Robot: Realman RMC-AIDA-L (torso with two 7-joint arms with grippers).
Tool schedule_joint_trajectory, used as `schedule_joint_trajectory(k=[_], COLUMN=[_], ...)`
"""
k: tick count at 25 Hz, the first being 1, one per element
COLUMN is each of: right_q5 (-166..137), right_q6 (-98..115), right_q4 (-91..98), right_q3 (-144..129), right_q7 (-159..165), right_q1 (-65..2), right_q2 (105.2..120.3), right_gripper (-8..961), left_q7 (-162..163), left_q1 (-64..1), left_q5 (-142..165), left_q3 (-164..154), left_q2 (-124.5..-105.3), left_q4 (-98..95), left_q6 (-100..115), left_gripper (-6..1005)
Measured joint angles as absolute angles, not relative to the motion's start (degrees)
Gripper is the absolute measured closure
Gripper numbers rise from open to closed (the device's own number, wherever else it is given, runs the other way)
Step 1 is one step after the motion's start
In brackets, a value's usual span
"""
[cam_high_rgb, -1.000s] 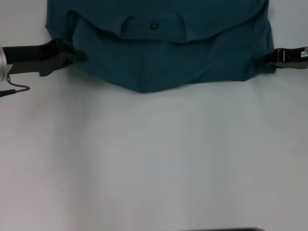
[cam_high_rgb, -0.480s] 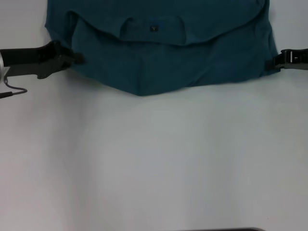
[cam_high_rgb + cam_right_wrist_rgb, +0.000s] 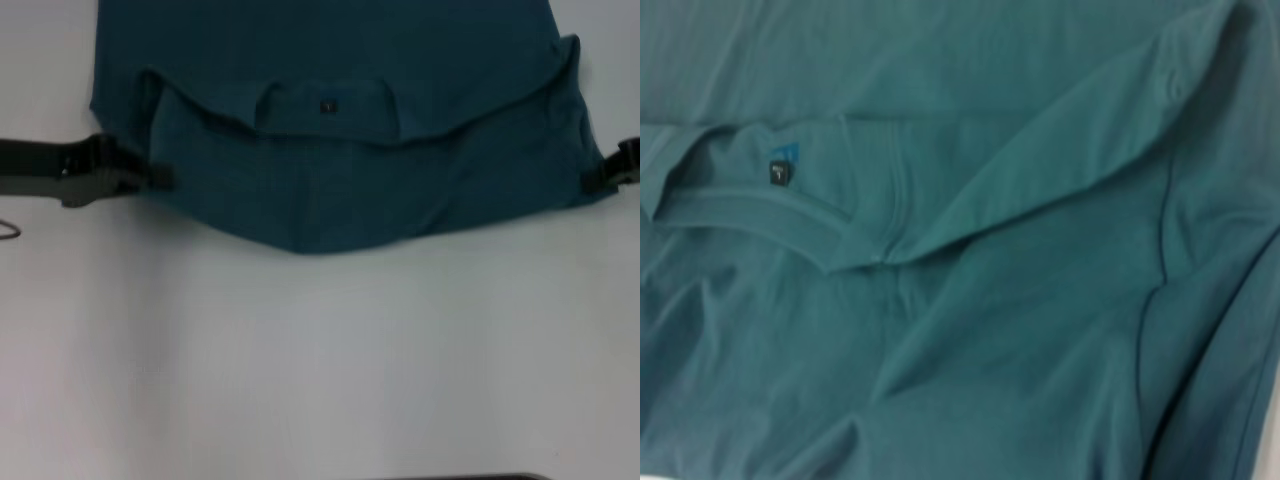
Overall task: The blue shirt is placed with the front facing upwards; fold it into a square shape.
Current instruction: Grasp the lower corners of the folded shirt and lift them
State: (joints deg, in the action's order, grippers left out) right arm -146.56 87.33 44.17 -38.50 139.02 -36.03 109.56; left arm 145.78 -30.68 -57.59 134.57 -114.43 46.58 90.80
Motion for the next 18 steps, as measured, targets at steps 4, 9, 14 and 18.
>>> schedule_joint_trajectory(k=[4, 9, 14, 18], right_q5=[-148.22, -149.77, -150.27, -151.11], right_q6=[93.49, 100.0, 105.49, 107.92], right_q4=[46.64, 47.48, 47.7, 48.82], right_q3=[-38.73, -38.74, -40.67, -41.06], right_q7=[139.14, 138.27, 137.57, 136.92], right_q1=[-35.32, -34.7, -33.4, -32.11], right_q2=[109.79, 109.95, 109.97, 110.32], right_gripper=[913, 910, 906, 904], left_q7=[144.8, 144.81, 144.06, 143.95], left_q1=[-29.88, -28.38, -26.76, -26.1], left_q5=[-56.87, -52.38, -51.67, -50.03], left_q3=[134.52, 134.57, 134.54, 134.51], left_q2=[-113.35, -113.69, -113.65, -113.52], left_q4=[46.44, 47.64, 47.84, 47.85], left_q6=[97.45, 102.38, 106.86, 108.49], left_gripper=[993, 993, 992, 992])
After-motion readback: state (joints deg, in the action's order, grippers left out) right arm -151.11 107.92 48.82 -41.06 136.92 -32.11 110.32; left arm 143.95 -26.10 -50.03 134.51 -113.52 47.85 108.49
